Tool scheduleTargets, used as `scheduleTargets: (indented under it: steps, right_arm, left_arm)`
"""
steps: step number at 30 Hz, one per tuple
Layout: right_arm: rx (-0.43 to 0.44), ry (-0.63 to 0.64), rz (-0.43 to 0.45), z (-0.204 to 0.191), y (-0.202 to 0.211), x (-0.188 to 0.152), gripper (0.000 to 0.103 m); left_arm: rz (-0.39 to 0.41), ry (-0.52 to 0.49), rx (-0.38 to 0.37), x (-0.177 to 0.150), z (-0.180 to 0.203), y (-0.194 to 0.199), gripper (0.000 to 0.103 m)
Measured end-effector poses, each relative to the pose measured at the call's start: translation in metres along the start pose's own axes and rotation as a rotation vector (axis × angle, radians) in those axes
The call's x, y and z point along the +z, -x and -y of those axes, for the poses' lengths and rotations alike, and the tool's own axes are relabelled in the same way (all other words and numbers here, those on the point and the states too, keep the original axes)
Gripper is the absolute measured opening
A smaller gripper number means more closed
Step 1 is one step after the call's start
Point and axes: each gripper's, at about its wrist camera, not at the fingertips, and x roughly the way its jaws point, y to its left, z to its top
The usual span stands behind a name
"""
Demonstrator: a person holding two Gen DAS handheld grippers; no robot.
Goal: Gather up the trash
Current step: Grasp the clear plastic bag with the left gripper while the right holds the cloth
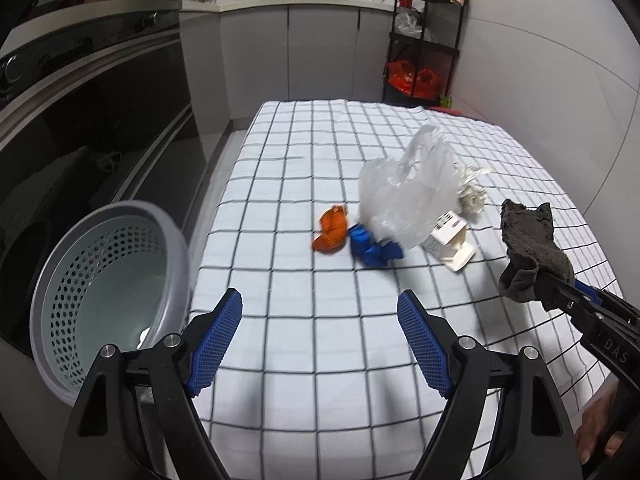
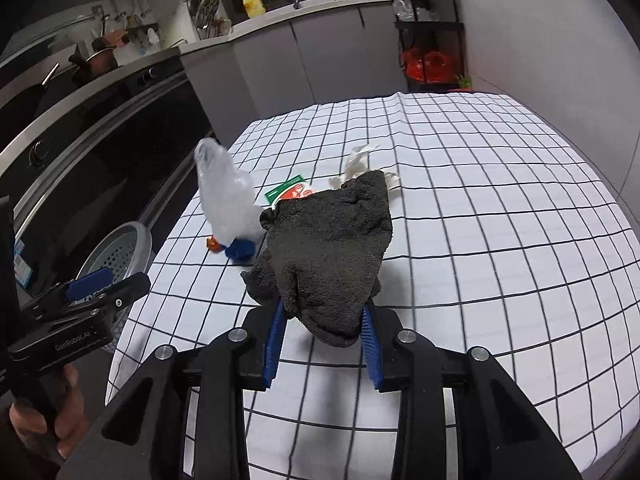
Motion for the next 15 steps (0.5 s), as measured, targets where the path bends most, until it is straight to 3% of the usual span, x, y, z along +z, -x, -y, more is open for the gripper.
scheduleTargets:
  steps: [15]
  right_arm:
    - [-0.029,-0.082,-0.014,0.038,-0.008,-0.002,0.033]
  left_arm:
    - [0.064,-0.042,-0.02,0.04,0.053,-0.056,0.077]
